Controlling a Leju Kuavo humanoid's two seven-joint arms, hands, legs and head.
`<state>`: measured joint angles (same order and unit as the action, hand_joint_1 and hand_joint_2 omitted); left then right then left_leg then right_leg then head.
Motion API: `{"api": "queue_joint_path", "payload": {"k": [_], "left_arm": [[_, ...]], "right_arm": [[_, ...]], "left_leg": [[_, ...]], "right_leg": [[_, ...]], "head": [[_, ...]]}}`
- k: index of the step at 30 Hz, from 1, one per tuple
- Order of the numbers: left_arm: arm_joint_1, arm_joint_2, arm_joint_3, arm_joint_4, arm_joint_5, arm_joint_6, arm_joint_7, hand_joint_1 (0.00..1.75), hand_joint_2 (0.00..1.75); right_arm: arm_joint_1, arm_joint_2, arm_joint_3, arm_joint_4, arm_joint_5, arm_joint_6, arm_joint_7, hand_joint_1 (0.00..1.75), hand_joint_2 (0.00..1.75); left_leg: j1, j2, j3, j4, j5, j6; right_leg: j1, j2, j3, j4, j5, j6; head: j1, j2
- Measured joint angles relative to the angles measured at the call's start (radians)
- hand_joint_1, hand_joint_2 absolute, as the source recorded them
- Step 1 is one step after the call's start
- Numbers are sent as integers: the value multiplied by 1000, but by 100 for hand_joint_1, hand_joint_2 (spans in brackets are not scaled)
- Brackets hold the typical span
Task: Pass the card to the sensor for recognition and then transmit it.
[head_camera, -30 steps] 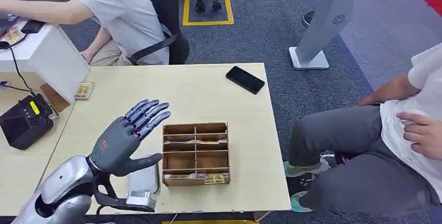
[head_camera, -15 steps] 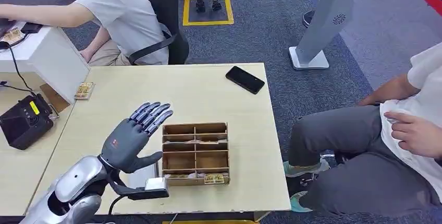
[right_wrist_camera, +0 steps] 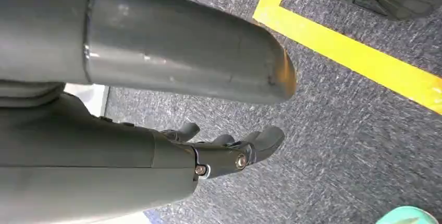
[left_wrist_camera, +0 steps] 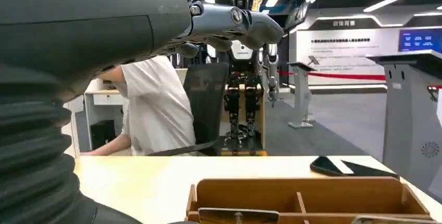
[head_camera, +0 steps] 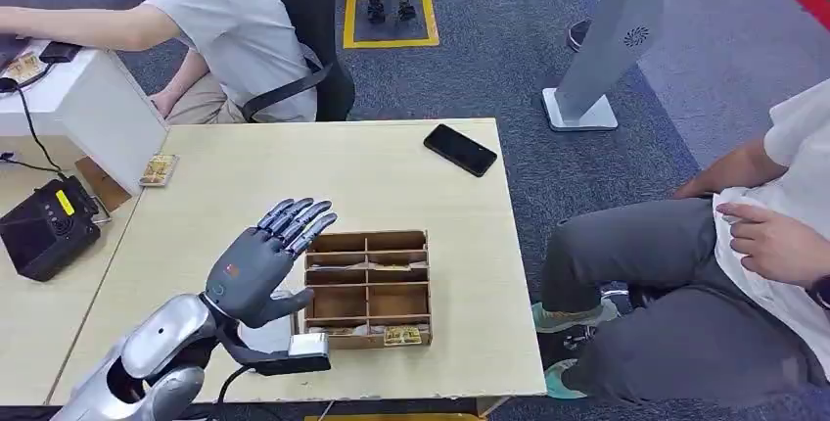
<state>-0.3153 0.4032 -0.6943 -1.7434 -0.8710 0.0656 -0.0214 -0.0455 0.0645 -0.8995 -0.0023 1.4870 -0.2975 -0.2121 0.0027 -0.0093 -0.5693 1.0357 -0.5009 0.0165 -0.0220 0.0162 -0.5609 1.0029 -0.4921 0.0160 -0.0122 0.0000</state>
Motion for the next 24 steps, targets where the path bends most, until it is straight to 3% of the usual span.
{"api": "queue_joint_path", "payload": {"k": [24], "left_arm": [[-24,-47,-56,35,39,-34,-8,0,175]], "right_arm": [[-18,2,-2,1,16,13,10,0,0]], "left_leg": [[0,0,0,0,0,0]], "right_leg": [[0,0,0,0,0,0]], "head": [[0,0]]}}
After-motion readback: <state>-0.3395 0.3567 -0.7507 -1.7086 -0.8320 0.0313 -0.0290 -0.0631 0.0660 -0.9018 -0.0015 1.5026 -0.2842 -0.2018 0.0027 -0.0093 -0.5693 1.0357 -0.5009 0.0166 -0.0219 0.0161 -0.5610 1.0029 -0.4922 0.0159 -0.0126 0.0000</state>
